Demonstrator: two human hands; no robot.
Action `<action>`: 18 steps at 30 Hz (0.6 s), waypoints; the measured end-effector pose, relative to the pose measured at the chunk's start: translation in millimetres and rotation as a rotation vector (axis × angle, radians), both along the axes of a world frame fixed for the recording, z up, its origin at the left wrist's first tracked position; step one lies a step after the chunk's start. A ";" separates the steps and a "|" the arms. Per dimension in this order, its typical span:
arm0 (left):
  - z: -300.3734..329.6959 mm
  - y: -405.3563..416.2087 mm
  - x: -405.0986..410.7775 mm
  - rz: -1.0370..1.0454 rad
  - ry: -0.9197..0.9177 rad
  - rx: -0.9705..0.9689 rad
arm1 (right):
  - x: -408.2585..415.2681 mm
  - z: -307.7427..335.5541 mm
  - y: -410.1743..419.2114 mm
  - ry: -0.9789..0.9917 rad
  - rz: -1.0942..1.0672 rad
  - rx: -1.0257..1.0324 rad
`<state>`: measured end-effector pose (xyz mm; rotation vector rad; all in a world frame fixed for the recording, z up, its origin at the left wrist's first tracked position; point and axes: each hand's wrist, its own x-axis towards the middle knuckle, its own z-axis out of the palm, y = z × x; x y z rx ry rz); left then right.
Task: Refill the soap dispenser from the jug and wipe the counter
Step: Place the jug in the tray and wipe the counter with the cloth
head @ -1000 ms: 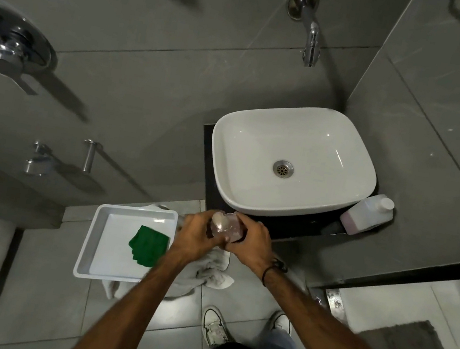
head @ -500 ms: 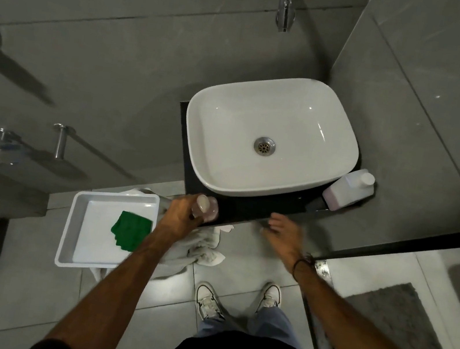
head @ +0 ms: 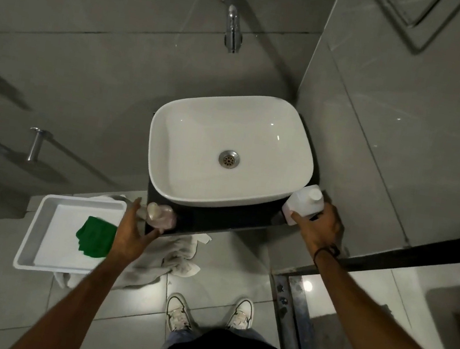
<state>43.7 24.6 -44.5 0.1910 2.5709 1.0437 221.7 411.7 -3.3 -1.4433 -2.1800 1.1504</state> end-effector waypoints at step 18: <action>50.0 88.4 120.9 0.235 -0.197 0.103 | -13.0 -23.0 -143.7 0.077 1.035 0.023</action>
